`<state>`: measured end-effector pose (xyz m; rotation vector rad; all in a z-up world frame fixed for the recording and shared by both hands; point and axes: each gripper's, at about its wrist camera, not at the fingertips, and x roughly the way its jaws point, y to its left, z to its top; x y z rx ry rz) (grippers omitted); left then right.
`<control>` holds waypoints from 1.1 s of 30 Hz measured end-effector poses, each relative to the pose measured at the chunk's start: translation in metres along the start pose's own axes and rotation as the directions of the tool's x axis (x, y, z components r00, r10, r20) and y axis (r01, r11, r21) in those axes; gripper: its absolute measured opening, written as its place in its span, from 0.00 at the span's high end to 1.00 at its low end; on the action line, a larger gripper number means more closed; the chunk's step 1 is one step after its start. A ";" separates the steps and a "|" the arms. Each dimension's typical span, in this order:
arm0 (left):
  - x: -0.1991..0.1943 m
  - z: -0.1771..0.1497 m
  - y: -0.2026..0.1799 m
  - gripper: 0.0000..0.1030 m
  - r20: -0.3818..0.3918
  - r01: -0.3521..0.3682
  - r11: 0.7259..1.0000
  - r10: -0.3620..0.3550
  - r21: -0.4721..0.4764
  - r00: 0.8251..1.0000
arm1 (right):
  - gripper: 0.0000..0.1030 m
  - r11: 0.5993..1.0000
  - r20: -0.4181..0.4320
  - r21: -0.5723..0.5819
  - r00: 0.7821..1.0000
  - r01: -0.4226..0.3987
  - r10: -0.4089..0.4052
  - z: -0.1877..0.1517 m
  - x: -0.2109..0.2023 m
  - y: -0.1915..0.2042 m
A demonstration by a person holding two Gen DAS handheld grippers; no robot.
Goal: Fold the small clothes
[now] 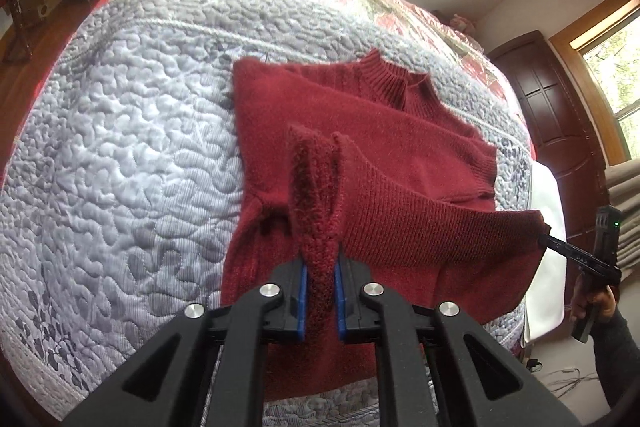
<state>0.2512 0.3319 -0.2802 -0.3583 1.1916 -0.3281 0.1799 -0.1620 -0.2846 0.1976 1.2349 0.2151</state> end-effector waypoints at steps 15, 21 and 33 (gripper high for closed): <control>0.010 0.111 -0.010 0.90 0.111 0.001 0.995 -0.012 0.098 0.994 | 0.96 0.999 0.109 -0.047 0.994 0.014 -0.009 0.115 0.001 -0.003; 0.037 0.140 -0.002 0.90 0.097 -0.005 0.995 -0.004 0.099 0.995 | 0.96 0.998 0.105 -0.058 0.994 0.032 -0.026 0.152 0.022 -0.009; 0.090 0.183 0.015 0.90 0.045 -0.016 0.995 0.012 0.094 0.999 | 0.96 0.998 0.073 -0.031 0.996 0.051 -0.048 0.191 0.073 -0.024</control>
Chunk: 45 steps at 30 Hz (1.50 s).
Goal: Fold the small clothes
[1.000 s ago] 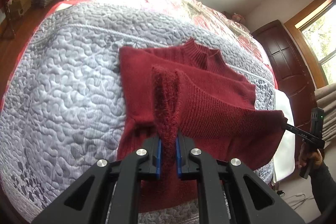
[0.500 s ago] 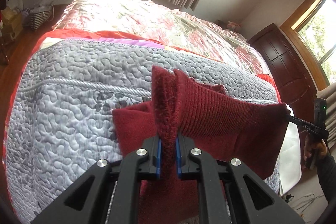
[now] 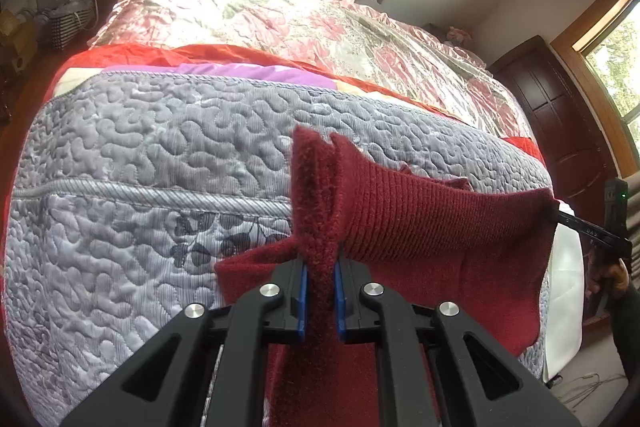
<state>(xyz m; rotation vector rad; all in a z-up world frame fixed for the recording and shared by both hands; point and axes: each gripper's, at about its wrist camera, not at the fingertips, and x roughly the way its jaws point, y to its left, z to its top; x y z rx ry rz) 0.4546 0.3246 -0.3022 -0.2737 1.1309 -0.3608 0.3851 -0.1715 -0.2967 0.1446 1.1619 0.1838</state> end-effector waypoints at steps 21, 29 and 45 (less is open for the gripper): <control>0.062 0.023 0.032 0.90 -0.065 0.003 0.998 -0.007 -0.060 0.998 | 0.96 0.998 -0.041 0.069 0.999 0.001 0.002 0.020 0.054 -0.029; 0.081 0.018 0.044 0.76 -0.084 -0.076 0.992 0.067 -0.106 0.994 | 0.72 0.989 -0.014 0.146 1.000 -0.017 0.019 0.013 0.067 -0.042; 0.097 0.032 0.053 0.80 -0.089 0.017 0.985 -0.033 -0.173 0.995 | 0.95 0.984 -0.039 0.174 0.998 -0.048 0.056 0.017 0.079 -0.039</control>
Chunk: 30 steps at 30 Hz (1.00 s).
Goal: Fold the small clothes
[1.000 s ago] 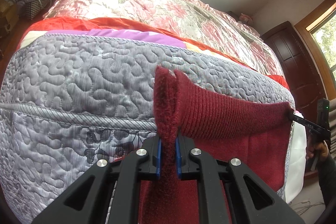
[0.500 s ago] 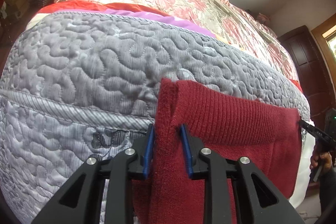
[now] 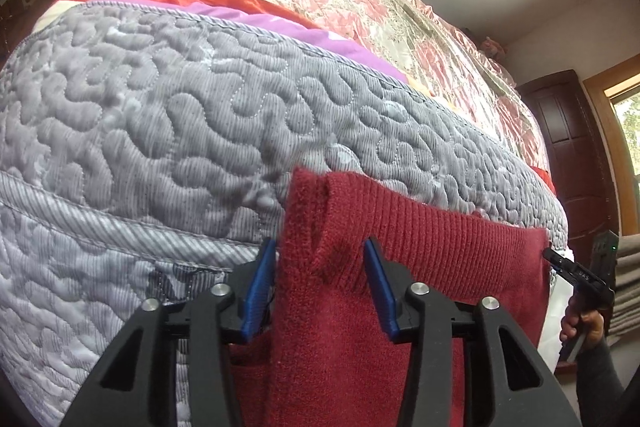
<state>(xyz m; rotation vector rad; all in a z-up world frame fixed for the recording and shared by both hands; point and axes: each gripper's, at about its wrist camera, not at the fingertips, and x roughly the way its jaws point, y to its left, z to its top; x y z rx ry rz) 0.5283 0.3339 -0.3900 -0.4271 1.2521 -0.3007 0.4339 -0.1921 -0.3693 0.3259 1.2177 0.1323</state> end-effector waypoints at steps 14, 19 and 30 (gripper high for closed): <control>-0.012 -0.006 0.005 0.57 0.050 -0.094 0.995 0.095 -0.023 0.994 | 0.62 0.999 0.020 0.034 1.000 0.004 -0.004 -0.012 -0.013 -0.005; -0.062 -0.058 -0.006 0.51 0.066 -0.041 0.999 0.040 0.013 0.997 | 0.52 0.998 -0.009 0.060 1.000 -0.002 0.003 -0.085 -0.065 -0.017; -0.051 -0.216 -0.012 0.48 -0.109 -0.257 0.951 0.278 0.172 0.955 | 0.49 0.989 -0.222 0.138 0.975 0.056 -0.024 -0.224 -0.048 -0.046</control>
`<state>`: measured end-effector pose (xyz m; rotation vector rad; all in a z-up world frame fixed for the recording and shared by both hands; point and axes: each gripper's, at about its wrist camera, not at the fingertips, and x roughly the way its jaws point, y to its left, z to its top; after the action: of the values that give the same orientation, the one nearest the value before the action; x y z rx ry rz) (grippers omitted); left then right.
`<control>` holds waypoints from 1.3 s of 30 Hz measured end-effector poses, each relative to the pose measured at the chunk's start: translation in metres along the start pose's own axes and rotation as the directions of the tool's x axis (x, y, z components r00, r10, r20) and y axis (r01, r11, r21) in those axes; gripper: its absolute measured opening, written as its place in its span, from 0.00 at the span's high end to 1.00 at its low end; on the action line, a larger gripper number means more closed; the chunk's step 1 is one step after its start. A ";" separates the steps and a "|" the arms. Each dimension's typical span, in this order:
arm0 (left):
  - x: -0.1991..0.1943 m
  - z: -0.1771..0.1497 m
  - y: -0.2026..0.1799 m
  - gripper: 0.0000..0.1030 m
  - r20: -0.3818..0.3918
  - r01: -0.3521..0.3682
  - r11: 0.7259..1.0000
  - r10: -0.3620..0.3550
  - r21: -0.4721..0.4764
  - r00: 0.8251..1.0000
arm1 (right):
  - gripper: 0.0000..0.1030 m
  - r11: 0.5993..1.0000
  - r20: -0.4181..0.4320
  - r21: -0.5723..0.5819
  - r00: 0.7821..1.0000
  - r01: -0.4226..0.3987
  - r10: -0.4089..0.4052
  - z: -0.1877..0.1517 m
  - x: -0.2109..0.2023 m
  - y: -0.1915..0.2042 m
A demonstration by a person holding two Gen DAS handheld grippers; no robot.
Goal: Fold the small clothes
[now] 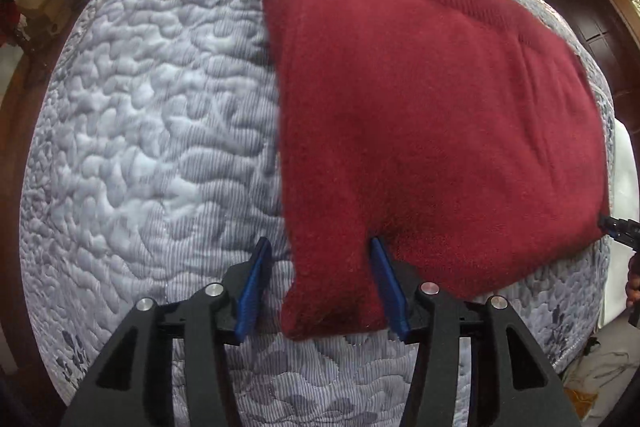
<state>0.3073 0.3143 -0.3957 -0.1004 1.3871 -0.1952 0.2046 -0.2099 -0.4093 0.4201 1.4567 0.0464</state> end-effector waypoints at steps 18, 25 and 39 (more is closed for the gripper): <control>-0.005 -0.029 -0.103 0.50 0.063 0.138 0.988 -0.142 0.064 0.988 | 0.98 0.911 0.041 -0.407 0.995 -0.063 0.087 -0.033 0.051 0.170; -0.014 -0.022 -0.094 0.43 0.033 0.186 0.980 -0.189 0.067 0.982 | 0.64 0.847 0.111 -0.531 0.990 -0.010 0.081 -0.047 0.020 0.202; -0.035 0.102 0.078 0.13 0.077 0.469 0.833 -0.468 -0.293 0.880 | 0.44 0.296 0.404 -0.878 0.914 0.376 0.038 -0.177 0.089 0.384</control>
<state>0.4082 0.3925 -0.3580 -0.7066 1.3633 -0.3890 0.1298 0.2148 -0.3867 -0.7320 0.8541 0.6222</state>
